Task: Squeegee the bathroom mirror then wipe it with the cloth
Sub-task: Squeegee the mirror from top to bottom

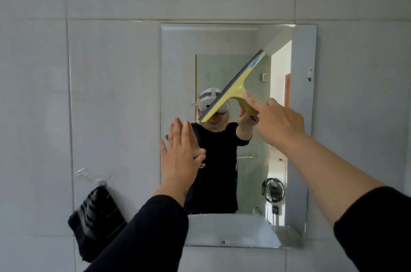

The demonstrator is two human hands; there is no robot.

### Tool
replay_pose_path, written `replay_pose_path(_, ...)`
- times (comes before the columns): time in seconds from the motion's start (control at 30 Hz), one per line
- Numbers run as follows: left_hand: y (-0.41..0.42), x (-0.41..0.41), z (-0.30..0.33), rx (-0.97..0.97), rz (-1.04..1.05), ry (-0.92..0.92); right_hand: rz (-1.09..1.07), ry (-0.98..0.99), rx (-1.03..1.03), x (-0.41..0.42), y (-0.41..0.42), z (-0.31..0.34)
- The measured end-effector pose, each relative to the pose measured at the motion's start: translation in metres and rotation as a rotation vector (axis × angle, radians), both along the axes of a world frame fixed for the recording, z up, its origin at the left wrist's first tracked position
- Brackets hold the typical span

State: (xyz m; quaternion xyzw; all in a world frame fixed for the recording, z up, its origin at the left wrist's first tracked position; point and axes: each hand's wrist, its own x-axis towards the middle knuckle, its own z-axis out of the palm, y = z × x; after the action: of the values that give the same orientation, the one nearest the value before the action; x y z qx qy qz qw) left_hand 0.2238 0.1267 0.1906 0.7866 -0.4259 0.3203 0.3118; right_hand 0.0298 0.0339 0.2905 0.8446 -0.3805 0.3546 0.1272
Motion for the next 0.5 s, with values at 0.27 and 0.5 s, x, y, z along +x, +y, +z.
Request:
replay_pose_path(0.27, -0.007, -0.004, -0.005, 0.033, -0.089, 0.070, -0.067, -0.150, 0.160, -0.037, -0.034, -0.029)
replay_pose_path(0.5, -0.011, 0.000, -0.007, 0.035, -0.097, 0.060, 0.023, -0.408, 0.409, -0.027, -0.037, -0.064)
